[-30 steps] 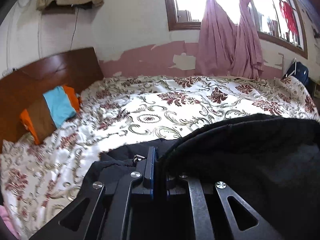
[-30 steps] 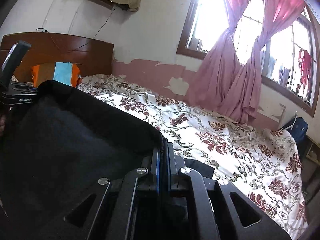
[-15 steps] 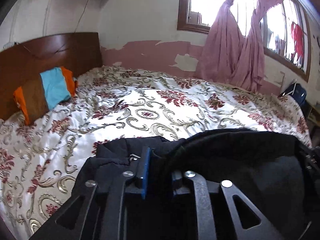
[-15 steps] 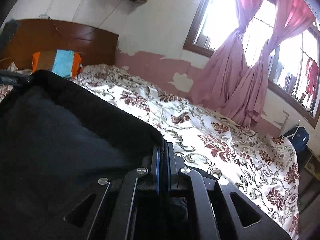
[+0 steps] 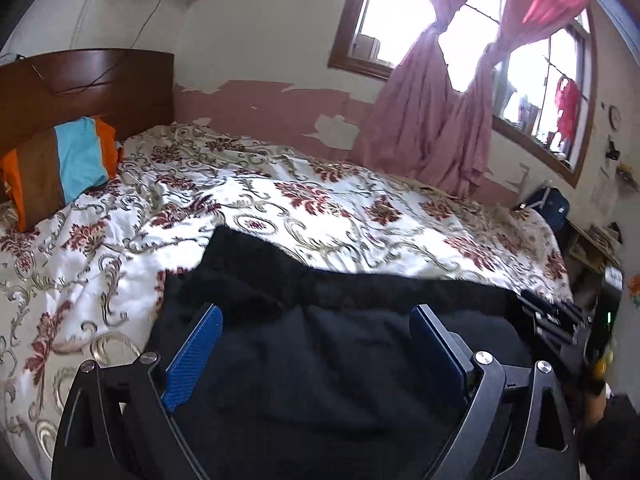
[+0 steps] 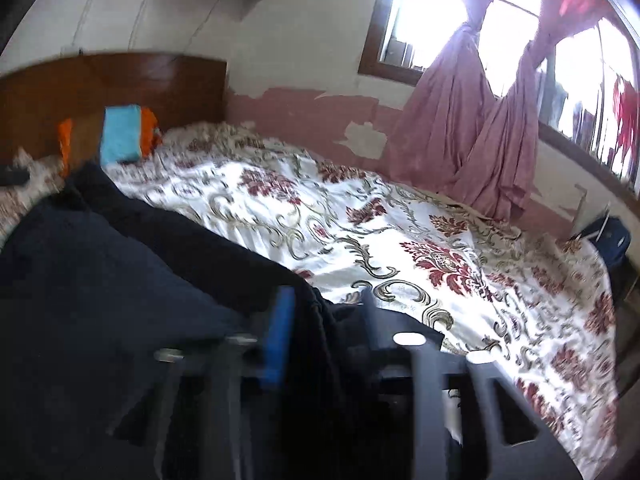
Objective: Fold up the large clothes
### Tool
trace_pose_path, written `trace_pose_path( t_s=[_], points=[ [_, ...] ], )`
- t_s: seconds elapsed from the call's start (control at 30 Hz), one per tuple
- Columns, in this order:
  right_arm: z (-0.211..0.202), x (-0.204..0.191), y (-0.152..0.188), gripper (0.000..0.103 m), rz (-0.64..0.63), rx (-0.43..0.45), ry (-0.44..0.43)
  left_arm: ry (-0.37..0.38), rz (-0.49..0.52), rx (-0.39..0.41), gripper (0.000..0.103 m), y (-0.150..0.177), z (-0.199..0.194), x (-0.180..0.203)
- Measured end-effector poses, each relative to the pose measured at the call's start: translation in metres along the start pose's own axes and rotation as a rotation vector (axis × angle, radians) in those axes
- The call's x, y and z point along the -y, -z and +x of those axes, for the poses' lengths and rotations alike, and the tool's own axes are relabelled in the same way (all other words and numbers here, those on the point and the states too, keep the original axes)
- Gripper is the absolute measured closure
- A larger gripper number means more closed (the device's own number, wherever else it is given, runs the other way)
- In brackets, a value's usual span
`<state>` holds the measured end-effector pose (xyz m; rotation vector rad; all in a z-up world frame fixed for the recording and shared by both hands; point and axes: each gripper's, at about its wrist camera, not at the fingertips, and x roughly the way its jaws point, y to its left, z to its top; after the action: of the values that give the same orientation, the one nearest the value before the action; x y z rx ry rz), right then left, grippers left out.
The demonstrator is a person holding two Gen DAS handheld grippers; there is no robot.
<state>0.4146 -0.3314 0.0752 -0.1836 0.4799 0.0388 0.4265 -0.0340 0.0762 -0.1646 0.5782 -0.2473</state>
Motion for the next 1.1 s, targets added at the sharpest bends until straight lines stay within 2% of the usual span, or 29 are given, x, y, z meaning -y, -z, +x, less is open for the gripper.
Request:
trace_pose_path(
  t_s=[0.03, 0.07, 0.17, 0.3, 0.4, 0.47, 0.57, 0.67, 0.77, 0.93, 0.97, 1.03, 1.1],
  points=[
    [-0.007, 0.003, 0.002, 0.037, 0.015, 0.014, -0.009, 0.011, 0.010, 0.009, 0.009, 0.006, -0.007, 0.002],
    [-0.018, 0.006, 0.004, 0.033, 0.029, 0.033, -0.022, 0.017, 0.019, 0.017, 0.009, 0.009, -0.013, 0.004],
    [-0.044, 0.008, 0.015, 0.029, 0.034, 0.054, -0.053, 0.052, 0.057, 0.032, 0.008, 0.026, -0.030, 0.013],
    [-0.071, 0.002, 0.034, 0.019, 0.056, 0.066, -0.132, 0.065, 0.110, 0.019, 0.006, 0.046, -0.042, 0.026],
    [-0.071, -0.015, 0.049, 0.018, 0.042, 0.010, -0.261, 0.076, 0.160, -0.012, 0.006, 0.063, -0.040, 0.039],
    [-0.062, -0.028, 0.058, 0.019, 0.008, -0.023, -0.289, 0.077, 0.195, -0.032, 0.006, 0.072, -0.034, 0.046],
    [-0.047, -0.043, 0.069, 0.019, -0.053, -0.044, -0.260, 0.055, 0.247, -0.070, 0.006, 0.083, -0.020, 0.056],
    [-0.033, -0.045, 0.069, 0.019, -0.057, -0.045, -0.243, 0.046, 0.265, -0.076, 0.006, 0.086, -0.007, 0.058],
    [-0.020, -0.043, 0.061, 0.019, -0.054, -0.042, -0.213, 0.052, 0.236, -0.067, 0.006, 0.081, 0.004, 0.057],
    [0.011, -0.035, 0.047, 0.019, -0.038, -0.100, -0.176, 0.017, 0.173, -0.063, 0.006, 0.064, 0.033, 0.049],
    [0.017, -0.034, 0.044, 0.019, -0.046, -0.103, -0.162, 0.008, 0.162, -0.068, 0.006, 0.060, 0.039, 0.047],
    [0.034, -0.028, 0.043, 0.019, -0.081, -0.108, -0.083, -0.015, 0.148, -0.072, 0.006, 0.053, 0.047, 0.043],
    [0.047, -0.021, 0.038, 0.019, -0.060, -0.125, -0.071, -0.027, 0.123, -0.075, 0.006, 0.044, 0.056, 0.036]
  ],
)
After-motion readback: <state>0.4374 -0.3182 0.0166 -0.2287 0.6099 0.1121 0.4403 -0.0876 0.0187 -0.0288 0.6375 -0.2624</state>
